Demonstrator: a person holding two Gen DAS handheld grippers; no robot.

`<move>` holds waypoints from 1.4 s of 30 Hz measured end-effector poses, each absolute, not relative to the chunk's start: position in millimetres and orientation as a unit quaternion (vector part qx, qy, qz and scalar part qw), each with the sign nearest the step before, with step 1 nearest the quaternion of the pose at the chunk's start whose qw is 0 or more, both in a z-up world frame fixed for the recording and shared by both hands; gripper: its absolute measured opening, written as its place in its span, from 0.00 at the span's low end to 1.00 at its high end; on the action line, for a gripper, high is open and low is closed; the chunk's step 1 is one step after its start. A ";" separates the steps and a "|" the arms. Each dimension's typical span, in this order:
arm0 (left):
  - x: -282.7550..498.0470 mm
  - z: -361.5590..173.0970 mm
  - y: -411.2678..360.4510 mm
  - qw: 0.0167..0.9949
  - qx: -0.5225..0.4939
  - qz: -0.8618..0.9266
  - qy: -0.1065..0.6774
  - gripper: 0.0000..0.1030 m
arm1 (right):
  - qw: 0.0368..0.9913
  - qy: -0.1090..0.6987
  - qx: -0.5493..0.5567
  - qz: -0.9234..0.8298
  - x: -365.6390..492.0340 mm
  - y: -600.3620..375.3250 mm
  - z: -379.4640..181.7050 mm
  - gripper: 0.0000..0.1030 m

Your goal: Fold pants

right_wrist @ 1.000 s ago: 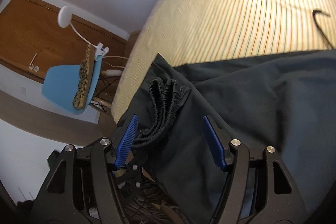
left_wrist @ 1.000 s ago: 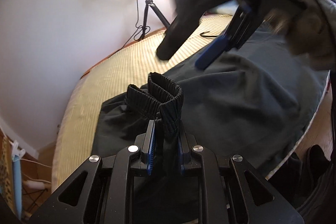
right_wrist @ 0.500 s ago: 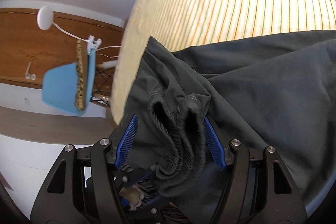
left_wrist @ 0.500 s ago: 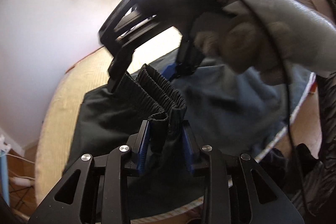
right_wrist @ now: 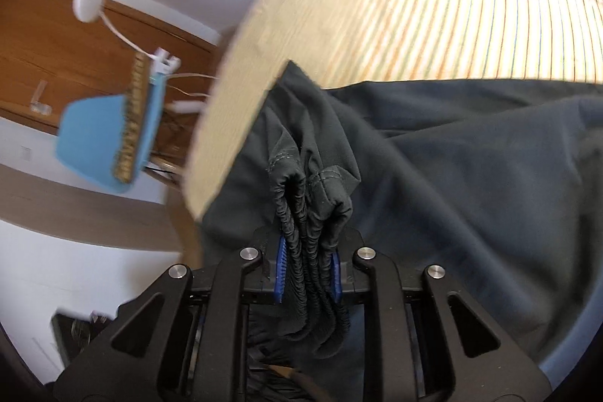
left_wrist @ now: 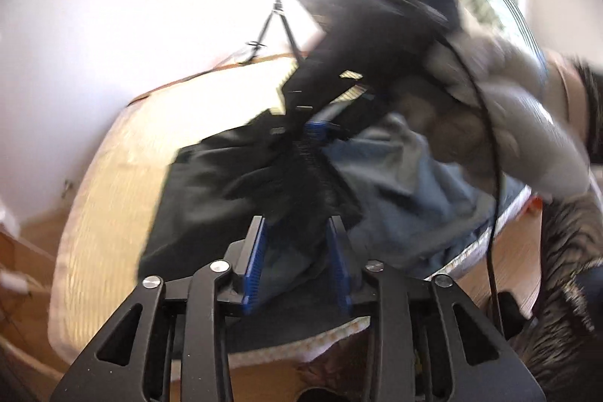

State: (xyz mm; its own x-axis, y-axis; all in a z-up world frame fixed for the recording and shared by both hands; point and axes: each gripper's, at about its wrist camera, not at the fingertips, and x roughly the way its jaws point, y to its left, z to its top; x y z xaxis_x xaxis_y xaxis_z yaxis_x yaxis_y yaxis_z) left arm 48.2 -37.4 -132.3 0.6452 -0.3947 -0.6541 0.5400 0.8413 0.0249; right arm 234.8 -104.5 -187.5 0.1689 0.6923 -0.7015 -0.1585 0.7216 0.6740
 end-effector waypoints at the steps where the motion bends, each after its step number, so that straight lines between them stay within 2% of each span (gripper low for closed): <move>1: 49.2 -129.4 -30.4 0.904 0.101 -0.251 0.332 0.32 | 0.732 0.568 0.233 0.295 230.3 -106.0 -186.8 0.18; 7: 75.5 -121.8 19.4 0.921 0.065 -0.179 0.341 0.33 | 0.740 0.561 0.240 0.283 208.0 -127.6 -190.1 0.17; 14: 100.7 -122.6 38.1 0.923 0.017 -0.157 0.352 0.33 | 0.759 0.551 0.221 0.267 191.8 -173.4 -160.2 0.17; 20: 98.7 -117.4 5.8 0.911 0.011 -0.212 0.354 0.33 | 0.771 0.557 0.199 0.236 179.0 -226.0 -145.8 0.17; 27: 95.8 -134.1 -82.5 0.867 0.045 -0.326 0.374 0.33 | 0.751 0.557 0.279 0.217 172.2 -278.5 -182.1 0.17; 29: 93.5 -142.2 -102.7 0.851 0.059 -0.350 0.387 0.33 | 0.744 0.551 0.306 0.221 171.1 -285.0 -191.3 0.21; 31: 91.0 -152.7 -121.0 0.836 0.071 -0.368 0.400 0.33 | 0.739 0.551 0.321 0.219 170.4 -287.1 -198.0 0.29; 33: 89.0 -159.6 -134.7 0.826 0.073 -0.381 0.410 0.33 | 0.736 0.551 0.329 0.214 167.7 -287.9 -201.2 0.52; 35: 85.8 -163.9 -145.4 0.820 0.083 -0.391 0.410 0.33 | 0.742 0.549 0.326 0.205 164.7 -284.0 -200.8 0.64; 40: 84.3 -173.4 -157.3 0.818 0.101 -0.391 0.409 0.33 | 0.769 0.549 0.271 0.183 161.5 -265.9 -195.2 0.63; 41: 85.3 -172.9 -156.4 0.818 0.100 -0.392 0.408 0.33 | 0.774 0.551 0.258 0.175 162.1 -262.8 -194.7 0.57; 42: 86.5 -171.7 -155.4 0.818 0.097 -0.391 0.411 0.33 | 0.783 0.553 0.234 0.165 163.1 -256.4 -192.7 0.47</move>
State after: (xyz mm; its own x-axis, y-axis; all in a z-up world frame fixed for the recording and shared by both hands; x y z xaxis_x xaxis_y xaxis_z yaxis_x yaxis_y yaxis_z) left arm 86.5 -155.4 -171.7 0.3564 -0.5604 -0.7476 0.7196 0.6750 -0.1629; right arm 163.1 -256.4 -192.7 0.3342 0.5164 -0.7884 0.0004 0.8365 0.5480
